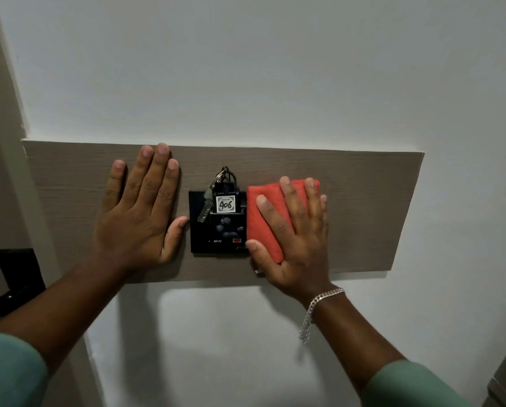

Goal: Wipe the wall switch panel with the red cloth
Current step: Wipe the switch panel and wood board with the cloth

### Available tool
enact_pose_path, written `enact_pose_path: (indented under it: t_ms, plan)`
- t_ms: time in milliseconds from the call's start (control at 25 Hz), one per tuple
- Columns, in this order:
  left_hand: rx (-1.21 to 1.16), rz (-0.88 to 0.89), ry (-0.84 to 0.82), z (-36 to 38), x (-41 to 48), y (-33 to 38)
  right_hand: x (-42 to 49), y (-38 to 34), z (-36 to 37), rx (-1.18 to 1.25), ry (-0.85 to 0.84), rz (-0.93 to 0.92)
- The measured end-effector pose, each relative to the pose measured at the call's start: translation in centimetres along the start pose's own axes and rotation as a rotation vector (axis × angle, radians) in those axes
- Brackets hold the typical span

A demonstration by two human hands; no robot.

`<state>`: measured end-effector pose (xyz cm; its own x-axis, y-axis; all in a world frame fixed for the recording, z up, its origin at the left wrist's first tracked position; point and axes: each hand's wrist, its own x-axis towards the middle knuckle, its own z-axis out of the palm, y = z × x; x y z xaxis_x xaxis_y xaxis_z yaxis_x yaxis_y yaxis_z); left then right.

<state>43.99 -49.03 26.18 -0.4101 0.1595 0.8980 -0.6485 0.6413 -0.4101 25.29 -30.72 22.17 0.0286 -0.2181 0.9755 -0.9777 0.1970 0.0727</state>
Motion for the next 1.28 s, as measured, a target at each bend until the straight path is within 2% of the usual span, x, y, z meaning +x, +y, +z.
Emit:
enact_pose_path:
  t_ms: [40,160,200,320,480,640,880,1080,1280]
  plan:
    - [-0.004,-0.004,0.002,0.1,0.0,0.0,-0.2,0.3,-0.3,0.006,0.004,0.034]
    - [-0.002,0.006,0.011,0.2,-0.1,-0.2,0.6,-2.0,0.4,0.046,0.079,0.295]
    - [-0.007,0.01,0.008,0.2,-0.1,-0.3,0.9,-2.7,0.7,0.04,0.083,0.274]
    - [-0.021,0.006,0.004,0.1,-0.1,-0.3,1.0,-1.0,-0.2,0.042,0.026,0.054]
    - [-0.041,0.005,-0.001,0.2,-0.2,-0.3,1.4,-2.9,0.2,0.082,0.073,0.191]
    - [-0.062,-0.006,-0.014,0.0,-0.2,-0.2,2.5,-0.8,-1.5,0.104,-0.064,-0.066]
    - [-0.074,-0.002,-0.018,0.0,-0.1,-0.3,3.1,0.3,-2.6,0.062,-0.15,-0.156]
    - [-0.07,0.0,-0.009,0.1,-0.3,-0.2,2.3,-1.5,-1.5,0.128,-0.047,0.053]
    - [-0.061,0.002,-0.001,0.2,-0.2,-0.3,2.8,0.9,-2.1,0.04,-0.119,-0.193]
